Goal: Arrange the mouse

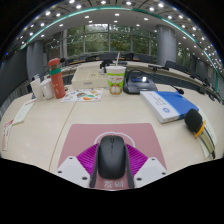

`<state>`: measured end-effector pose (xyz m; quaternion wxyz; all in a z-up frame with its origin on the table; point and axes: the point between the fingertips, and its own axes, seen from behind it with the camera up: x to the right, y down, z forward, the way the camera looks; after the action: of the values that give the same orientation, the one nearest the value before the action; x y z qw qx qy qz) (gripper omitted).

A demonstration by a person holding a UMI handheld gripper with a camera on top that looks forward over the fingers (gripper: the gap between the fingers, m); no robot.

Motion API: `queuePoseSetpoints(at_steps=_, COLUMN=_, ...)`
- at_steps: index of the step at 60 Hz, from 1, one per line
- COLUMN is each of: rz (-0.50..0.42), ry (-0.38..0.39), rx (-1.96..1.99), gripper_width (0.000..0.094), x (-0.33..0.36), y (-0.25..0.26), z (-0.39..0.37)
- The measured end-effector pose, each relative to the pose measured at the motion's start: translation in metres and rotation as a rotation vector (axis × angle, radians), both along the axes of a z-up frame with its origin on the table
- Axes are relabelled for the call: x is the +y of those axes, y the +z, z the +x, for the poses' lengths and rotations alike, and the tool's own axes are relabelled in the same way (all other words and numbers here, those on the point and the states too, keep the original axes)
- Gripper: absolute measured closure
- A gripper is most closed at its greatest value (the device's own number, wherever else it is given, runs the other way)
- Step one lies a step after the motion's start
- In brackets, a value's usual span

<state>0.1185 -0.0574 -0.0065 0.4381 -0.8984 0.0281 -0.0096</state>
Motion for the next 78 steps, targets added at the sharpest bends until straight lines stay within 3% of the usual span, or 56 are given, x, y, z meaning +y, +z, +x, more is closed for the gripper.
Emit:
queuePoseSetpoints(at_steps=5, rz=-0.033, ry=-0.017, rx=0.021, gripper_width=0.0411, x=-0.005, y=-0.005, z=0.002)
queuePoseSetpoints(at_steps=10, rz=-0.044, ry=-0.027, rx=0.021, gripper_width=0.0059, x=-0.012, y=0.002, z=0.0)
queuePoseSetpoints(at_steps=13, rz=-0.035, ry=-0.03, rx=0.012, gripper_width=0.0094, x=-0.019, y=0.012, z=-0.002)
queuePoseSetpoints(at_steps=24, rz=-0.015, ry=-0.057, rx=-0.039, gripper_width=0.008, x=-0.066, y=0.067, z=-0.016)
queuePoseSetpoints(at_steps=48, rz=0.049, ry=-0.091, rx=-0.089, gripper_width=0.008, x=-0.25, y=0.181, z=-0.063)
queuePoseSetpoints(at_steps=62, rz=0.089, ry=-0.081, rx=-0.107, gripper_width=0.008, x=-0.319, y=0.218, z=-0.082)
queuePoseSetpoints(at_steps=78, rz=0.099, ry=-0.087, rx=-0.081, gripper_width=0.0081, x=-0.344, y=0.229, z=-0.09)
